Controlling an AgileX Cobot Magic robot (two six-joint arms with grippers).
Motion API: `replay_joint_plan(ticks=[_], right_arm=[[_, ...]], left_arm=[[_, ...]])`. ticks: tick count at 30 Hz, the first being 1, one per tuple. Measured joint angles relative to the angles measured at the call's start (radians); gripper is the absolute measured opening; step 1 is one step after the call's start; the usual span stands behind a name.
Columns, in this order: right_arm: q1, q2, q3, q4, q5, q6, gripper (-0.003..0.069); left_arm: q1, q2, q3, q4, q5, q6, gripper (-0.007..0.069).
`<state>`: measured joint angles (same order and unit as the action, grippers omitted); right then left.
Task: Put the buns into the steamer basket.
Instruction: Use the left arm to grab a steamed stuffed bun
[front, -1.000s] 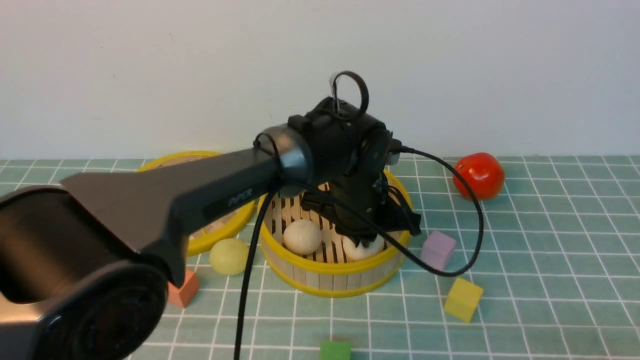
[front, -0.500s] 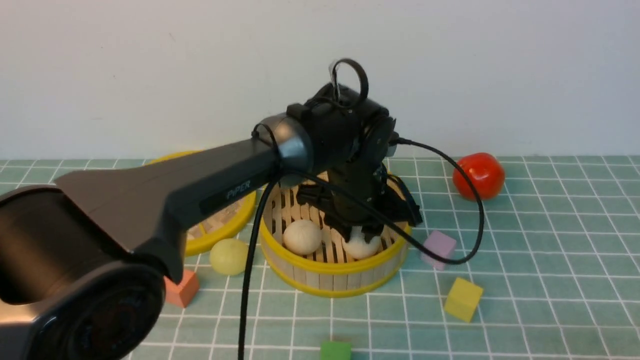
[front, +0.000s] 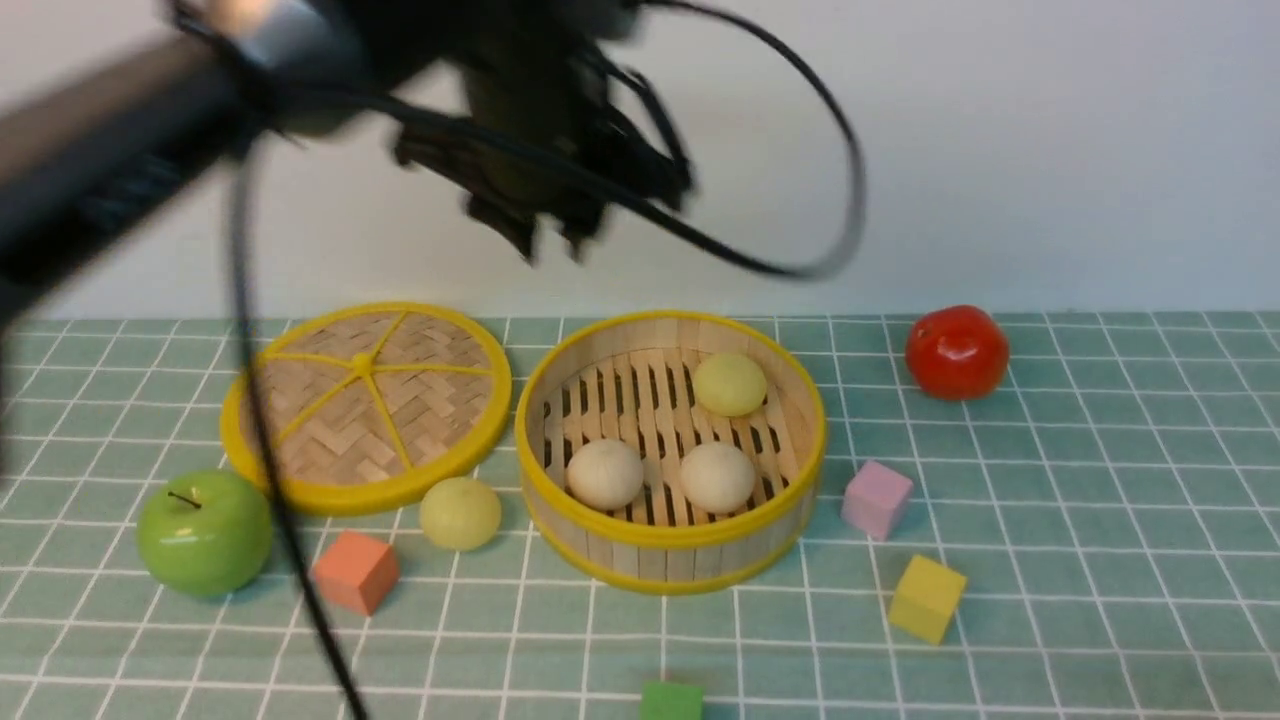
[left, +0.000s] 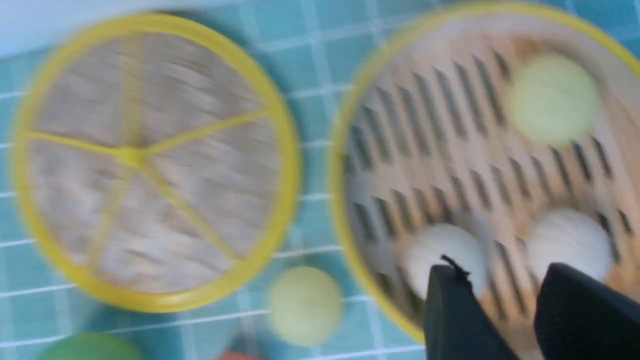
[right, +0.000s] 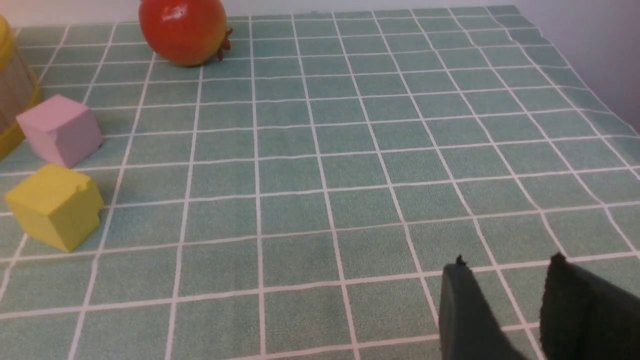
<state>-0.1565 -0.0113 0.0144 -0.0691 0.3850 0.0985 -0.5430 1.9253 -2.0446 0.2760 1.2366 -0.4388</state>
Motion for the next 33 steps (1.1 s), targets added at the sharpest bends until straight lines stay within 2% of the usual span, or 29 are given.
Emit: replay_joint_plan(ticks=[1, 5, 9, 12, 25, 33], right_arm=[[0.000, 0.000, 0.000, 0.000, 0.000, 0.000, 0.0238], [0.000, 0.000, 0.000, 0.000, 0.000, 0.000, 0.0238], [0.000, 0.000, 0.000, 0.000, 0.000, 0.000, 0.0238], [0.000, 0.000, 0.000, 0.000, 0.000, 0.000, 0.0238], [0.000, 0.000, 0.000, 0.000, 0.000, 0.000, 0.0238], [0.000, 0.000, 0.000, 0.000, 0.000, 0.000, 0.0238]], left_arm=[[0.063, -0.041, 0.031, -0.007, 0.000, 0.001, 0.0169], [0.192, -0.092, 0.164, -0.076, 0.000, 0.005, 0.0086], [0.239, -0.091, 0.312, -0.137, -0.046, 0.006, 0.0052], [0.235, -0.048, 0.448, -0.176, -0.153, 0.006, 0.0071], [0.224, 0.094, 0.469, -0.284, -0.270, 0.057, 0.0258], [0.224, 0.137, 0.469, -0.298, -0.317, 0.063, 0.0269]])
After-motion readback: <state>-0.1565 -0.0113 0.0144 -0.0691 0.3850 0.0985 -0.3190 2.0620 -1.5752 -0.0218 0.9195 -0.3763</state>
